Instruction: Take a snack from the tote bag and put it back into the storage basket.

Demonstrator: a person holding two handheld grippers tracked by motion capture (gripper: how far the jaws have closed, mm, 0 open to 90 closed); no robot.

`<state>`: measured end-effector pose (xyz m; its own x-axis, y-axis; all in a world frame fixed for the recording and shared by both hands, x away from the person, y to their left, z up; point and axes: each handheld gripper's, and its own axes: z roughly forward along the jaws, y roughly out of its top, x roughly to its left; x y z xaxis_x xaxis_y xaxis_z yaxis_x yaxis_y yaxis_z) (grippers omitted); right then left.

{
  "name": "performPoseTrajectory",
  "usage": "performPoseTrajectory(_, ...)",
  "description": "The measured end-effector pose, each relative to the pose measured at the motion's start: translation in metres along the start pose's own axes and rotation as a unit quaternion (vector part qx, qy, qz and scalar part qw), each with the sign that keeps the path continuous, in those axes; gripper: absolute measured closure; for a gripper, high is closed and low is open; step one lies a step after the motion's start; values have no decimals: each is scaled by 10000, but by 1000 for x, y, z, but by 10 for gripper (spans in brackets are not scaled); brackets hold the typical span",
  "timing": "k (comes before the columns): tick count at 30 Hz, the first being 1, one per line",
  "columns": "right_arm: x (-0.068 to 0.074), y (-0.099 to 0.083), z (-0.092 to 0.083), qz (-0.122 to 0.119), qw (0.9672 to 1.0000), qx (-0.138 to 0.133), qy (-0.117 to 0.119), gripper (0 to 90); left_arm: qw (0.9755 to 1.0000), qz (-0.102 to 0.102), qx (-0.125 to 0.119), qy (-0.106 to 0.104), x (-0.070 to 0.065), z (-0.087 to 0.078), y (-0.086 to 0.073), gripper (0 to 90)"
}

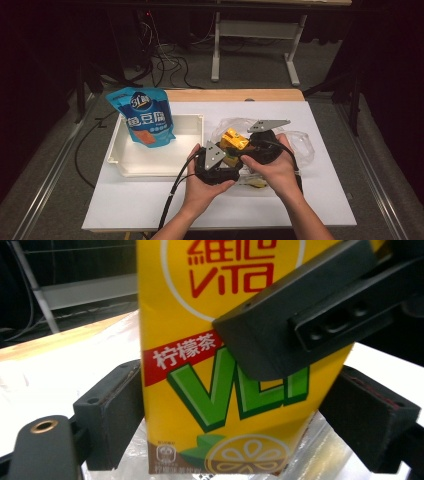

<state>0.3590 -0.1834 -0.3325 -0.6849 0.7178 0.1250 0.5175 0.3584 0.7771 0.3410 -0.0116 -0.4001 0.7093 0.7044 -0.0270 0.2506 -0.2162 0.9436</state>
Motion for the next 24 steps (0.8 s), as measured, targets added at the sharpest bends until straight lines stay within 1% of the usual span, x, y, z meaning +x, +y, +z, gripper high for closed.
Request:
performPoseTrajectory(2, 1, 0, 1, 7, 10000, 12, 30, 521, 10000, -3, -7, 73, 0, 1, 0, 168)
performPoseTrajectory(4, 2, 0, 1, -15, 10000, 24, 30, 521, 9999, 20, -38, 132, 0, 1, 0, 208)
performPoseTrajectory(6, 2, 0, 1, 17, 10000, 0, 44, 519, 9997, 118, -65, 212, -2, 0, -1, 224)
performPoseTrajectory(8, 1, 0, 1, 28, 10000, -14, 74, 514, 9994, 165, -102, 285, -4, -1, -1, 255)
performPoseTrajectory(10, 0, 0, 0, 18, 9999, -65, 127, 503, 9996, 132, -131, 230, -4, -3, -1, 281)
performPoseTrajectory(13, 0, 0, -1, -40, 9998, -133, 143, 487, 9997, 99, -152, 175, -4, -5, 0, 297)
performPoseTrajectory(15, 0, -1, -3, -30, 9995, -250, 200, 470, 9998, 32, -149, 141, -3, -6, 1, 300)
performPoseTrajectory(16, -1, -1, -5, -18, 9992, -314, 231, 459, 9997, 10, -175, 156, -2, -7, 1, 300)
performPoseTrajectory(20, -2, -1, -15, -38, 9985, -507, 187, 373, 9996, -103, -153, 235, 6, -10, 2, 301)
performPoseTrajectory(22, -3, -2, -20, -46, 9983, -561, 157, 336, 9994, -103, -160, 283, 10, -12, 4, 302)
performPoseTrajectory(24, -4, -4, -24, -55, 9979, -617, 191, 328, 9993, -104, -169, 315, 13, -13, 5, 302)
